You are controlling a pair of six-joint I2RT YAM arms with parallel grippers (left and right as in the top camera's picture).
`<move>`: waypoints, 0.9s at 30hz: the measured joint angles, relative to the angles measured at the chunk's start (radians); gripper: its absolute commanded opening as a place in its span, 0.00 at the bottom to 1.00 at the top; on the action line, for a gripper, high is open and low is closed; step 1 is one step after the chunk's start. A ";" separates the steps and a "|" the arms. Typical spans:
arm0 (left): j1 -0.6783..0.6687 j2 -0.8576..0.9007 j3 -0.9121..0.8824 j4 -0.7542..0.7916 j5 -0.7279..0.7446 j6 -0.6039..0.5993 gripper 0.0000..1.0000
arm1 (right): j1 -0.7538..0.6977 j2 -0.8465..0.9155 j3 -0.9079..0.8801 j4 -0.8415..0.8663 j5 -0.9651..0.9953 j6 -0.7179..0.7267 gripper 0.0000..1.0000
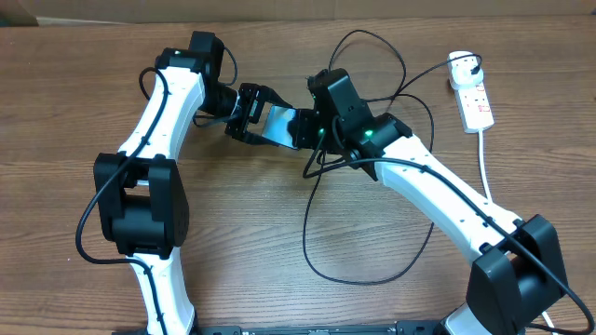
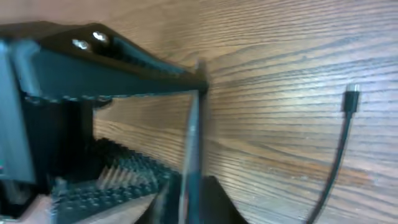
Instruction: Plug charger to phone and switch on socket
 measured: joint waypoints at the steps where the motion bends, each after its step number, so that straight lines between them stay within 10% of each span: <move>1: -0.001 0.000 0.002 -0.002 0.000 0.001 0.04 | 0.000 0.002 0.000 0.000 -0.003 0.001 0.04; 24: 0.040 0.000 0.011 0.031 -0.095 0.069 0.04 | -0.075 0.015 0.000 0.016 -0.059 -0.010 0.04; 27: 0.062 0.000 0.011 0.092 -0.107 0.157 0.28 | -0.148 0.010 0.000 0.013 -0.095 -0.010 0.04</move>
